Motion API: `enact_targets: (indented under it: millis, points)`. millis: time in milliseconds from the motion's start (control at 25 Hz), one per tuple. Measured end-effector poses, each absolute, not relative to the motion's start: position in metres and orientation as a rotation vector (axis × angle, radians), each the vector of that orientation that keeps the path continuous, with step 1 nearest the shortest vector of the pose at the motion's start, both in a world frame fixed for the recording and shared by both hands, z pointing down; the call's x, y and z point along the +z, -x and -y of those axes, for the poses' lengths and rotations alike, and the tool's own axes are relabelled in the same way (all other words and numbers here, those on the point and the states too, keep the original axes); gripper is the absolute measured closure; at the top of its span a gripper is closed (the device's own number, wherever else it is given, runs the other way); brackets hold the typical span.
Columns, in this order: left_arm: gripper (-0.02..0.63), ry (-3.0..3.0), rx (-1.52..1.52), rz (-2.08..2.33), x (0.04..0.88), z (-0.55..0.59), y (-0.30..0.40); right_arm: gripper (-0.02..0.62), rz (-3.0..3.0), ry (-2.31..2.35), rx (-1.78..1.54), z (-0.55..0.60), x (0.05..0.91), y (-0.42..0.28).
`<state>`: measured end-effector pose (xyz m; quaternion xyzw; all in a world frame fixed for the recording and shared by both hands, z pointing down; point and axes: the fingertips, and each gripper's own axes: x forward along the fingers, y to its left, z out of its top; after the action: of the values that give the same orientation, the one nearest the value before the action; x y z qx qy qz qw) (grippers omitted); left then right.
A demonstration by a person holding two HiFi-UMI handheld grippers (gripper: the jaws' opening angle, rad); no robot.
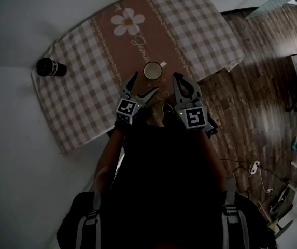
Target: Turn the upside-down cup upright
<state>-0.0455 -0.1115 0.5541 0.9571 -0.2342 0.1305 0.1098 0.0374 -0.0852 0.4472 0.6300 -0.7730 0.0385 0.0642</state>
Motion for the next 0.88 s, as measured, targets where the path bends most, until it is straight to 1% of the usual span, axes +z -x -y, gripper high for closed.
enact_targets:
  millis: [200,640,760,880]
  points:
    - [0.144,-2.812,0.41,0.699,0.575,0.12,0.034,0.589,2.337,-1.916,0.13,0.084,0.453,-0.05]
    - [0.144,-2.736,0.433,0.817,0.578,0.128,0.01,0.59,2.417,-1.836,0.155,0.079,0.461,-0.06]
    - [0.169,-2.702,0.405,0.886,0.576,0.132,0.008,0.589,2.435,-1.807,0.165,0.079,0.463,-0.063]
    - [0.17,-2.677,0.378,0.934,0.578,0.136,0.007,0.59,2.458,-1.779,0.158,0.079,0.463,-0.064]
